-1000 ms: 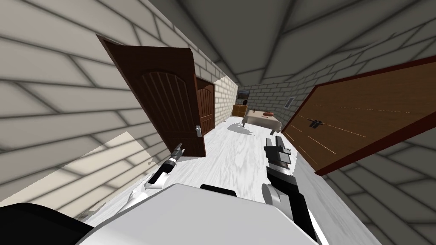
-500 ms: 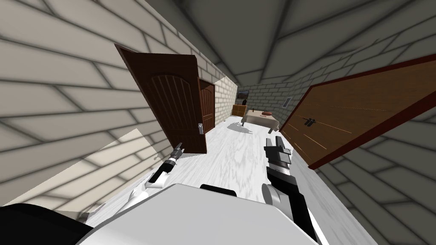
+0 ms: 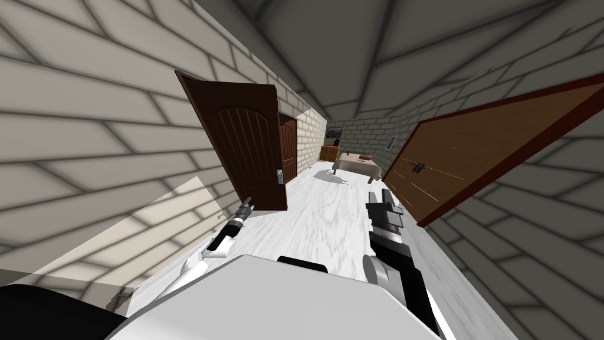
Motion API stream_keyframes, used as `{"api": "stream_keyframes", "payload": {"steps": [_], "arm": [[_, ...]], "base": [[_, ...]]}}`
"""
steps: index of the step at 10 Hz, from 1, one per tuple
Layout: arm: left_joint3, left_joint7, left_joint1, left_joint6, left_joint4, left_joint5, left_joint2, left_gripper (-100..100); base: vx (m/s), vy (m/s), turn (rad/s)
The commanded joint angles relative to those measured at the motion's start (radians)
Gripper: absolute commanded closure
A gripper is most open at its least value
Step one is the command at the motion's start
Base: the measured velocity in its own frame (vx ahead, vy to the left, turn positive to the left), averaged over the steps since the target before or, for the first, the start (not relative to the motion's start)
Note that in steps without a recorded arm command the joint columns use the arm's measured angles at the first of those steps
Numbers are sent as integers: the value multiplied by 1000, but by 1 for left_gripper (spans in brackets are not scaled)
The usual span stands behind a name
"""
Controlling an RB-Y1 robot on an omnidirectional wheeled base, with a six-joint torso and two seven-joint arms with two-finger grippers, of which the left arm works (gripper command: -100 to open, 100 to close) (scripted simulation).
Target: Pull the door open
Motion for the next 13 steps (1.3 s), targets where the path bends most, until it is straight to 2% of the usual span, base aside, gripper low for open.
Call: {"api": "stream_keyframes", "payload": {"steps": [1, 13], "arm": [[8, 1, -20, -4, 29, -2, 3, -100], [66, 5, -146, -25, 217, -13, 15, -100]], "base": [[-40, 51, -53], [16, 51, -52]]}}
